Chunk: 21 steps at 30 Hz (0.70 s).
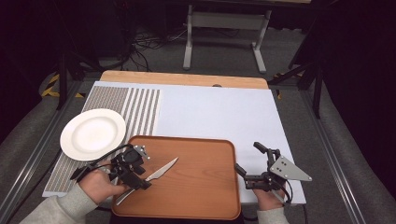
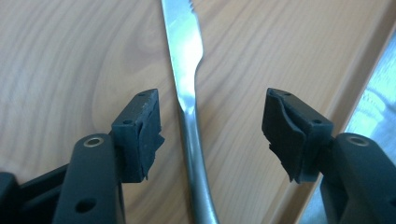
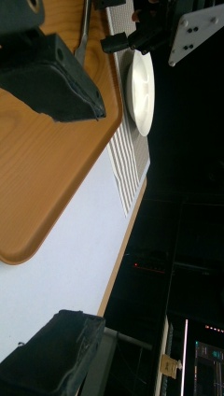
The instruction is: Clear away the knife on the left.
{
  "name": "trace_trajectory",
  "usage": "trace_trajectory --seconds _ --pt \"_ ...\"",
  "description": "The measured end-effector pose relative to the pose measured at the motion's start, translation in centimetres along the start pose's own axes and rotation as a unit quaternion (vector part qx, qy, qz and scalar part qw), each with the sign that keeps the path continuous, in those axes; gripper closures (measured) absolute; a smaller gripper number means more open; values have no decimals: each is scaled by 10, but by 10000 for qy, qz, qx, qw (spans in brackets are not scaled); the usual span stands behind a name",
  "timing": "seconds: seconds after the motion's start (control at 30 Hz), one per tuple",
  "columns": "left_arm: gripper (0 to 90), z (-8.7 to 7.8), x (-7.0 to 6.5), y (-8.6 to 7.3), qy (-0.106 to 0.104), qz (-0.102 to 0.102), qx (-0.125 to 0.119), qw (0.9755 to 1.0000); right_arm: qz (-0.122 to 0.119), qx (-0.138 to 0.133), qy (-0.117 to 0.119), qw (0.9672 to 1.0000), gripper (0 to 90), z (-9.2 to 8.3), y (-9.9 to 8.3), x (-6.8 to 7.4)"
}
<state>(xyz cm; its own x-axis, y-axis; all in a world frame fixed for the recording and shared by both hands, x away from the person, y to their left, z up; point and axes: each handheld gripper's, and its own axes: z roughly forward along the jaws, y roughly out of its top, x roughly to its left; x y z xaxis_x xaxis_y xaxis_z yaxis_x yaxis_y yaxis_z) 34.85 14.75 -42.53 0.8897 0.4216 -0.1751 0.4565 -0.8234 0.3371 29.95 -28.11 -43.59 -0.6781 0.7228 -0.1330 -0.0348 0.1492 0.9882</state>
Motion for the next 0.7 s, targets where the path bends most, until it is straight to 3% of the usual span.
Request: trace_trajectory --seconds 0.03,0.07,0.13,0.2,0.33,0.4,0.5,0.6,0.7 --pt "406 0 0 0 0 0 0 10000 -9 0 2 10000 28 0 0 0" --pt "450 0 -1 2 -78 166 -8 9998 -16 1 -1 10000 28 0 0 0" --pt "525 -1 -3 4 -52 314 -30 9995 -2 0 -11 10000 28 0 0 0" --pt "651 -1 -5 5 78 438 -37 9990 -6 -7 -17 10000 28 -1 0 -1" --pt "894 1 -10 8 427 849 -64 9955 1 -7 -18 10000 28 0 0 0" --pt "896 3 -13 10 533 1036 -92 9931 9 -5 -13 10000 28 0 0 0" --pt "897 4 -15 13 496 1185 -91 9917 9 -7 -16 10000 28 0 0 0" --pt "897 9 -17 17 479 1493 77 9876 21 4 -16 10000 28 0 -1 -1" --pt "897 12 -17 17 482 1586 165 9860 7 -2 -2 10000 28 0 -1 -1"
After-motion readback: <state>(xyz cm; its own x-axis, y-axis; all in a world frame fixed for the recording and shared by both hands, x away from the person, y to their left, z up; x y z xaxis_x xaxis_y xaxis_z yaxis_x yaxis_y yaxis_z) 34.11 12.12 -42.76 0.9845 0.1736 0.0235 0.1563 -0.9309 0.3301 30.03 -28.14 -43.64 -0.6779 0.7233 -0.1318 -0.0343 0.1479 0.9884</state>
